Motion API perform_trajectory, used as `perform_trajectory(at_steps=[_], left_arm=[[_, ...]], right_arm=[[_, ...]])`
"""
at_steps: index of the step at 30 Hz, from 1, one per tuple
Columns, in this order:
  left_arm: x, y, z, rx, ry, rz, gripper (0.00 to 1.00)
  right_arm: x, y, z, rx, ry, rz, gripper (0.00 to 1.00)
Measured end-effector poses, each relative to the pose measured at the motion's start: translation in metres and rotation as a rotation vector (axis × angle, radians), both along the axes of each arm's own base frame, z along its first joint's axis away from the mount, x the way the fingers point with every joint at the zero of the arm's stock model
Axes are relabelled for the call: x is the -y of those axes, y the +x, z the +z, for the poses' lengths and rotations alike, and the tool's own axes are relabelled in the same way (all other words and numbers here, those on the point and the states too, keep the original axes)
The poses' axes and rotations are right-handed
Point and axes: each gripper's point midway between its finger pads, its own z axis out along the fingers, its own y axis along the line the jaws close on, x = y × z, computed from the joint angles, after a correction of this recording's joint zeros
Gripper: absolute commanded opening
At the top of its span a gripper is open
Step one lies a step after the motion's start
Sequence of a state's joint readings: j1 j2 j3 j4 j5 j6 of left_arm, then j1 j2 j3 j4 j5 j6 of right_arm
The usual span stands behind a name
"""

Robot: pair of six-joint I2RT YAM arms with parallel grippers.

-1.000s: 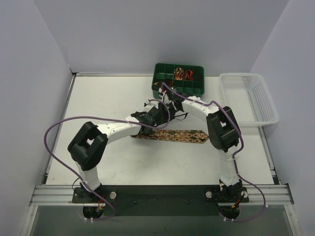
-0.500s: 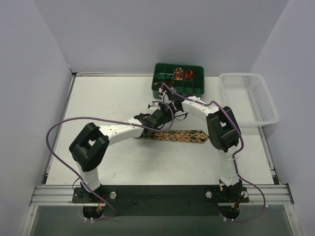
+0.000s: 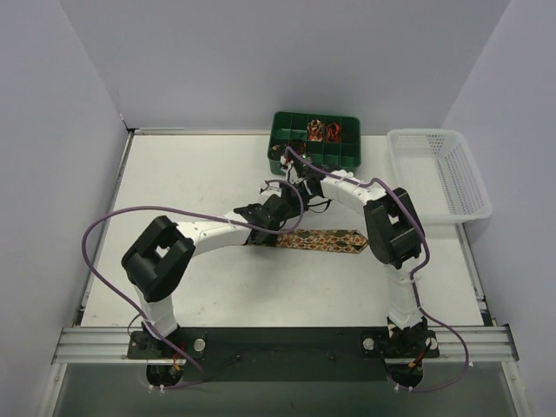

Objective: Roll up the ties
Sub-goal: Roll the tie at the center of the board.

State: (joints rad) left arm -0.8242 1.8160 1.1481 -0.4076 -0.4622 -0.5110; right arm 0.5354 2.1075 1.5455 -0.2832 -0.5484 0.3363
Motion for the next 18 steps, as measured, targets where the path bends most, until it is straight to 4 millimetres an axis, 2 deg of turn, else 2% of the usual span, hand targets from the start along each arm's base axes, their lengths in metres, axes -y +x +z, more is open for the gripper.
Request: perform_trajectory(at_steps=[5, 9, 12, 18], left_arm=[[-0.002, 0.007, 0.000, 0.013, -0.059, 0.025, 0.59], [-0.006, 0.008, 0.008, 0.025, -0.080, 0.031, 0.60], [-0.010, 0.011, 0.023, 0.050, -0.108, 0.040, 0.61], [-0.027, 0.026, 0.074, 0.135, -0.224, 0.080, 0.63]], right_arm=[[0.000, 0.000, 0.000, 0.001, -0.001, 0.000, 0.02], [0.000, 0.000, 0.000, 0.000, -0.001, -0.001, 0.02], [0.000, 0.000, 0.000, -0.001, 0.000, 0.000, 0.02], [-0.007, -0.004, 0.002, 0.002, 0.003, 0.014, 0.02]])
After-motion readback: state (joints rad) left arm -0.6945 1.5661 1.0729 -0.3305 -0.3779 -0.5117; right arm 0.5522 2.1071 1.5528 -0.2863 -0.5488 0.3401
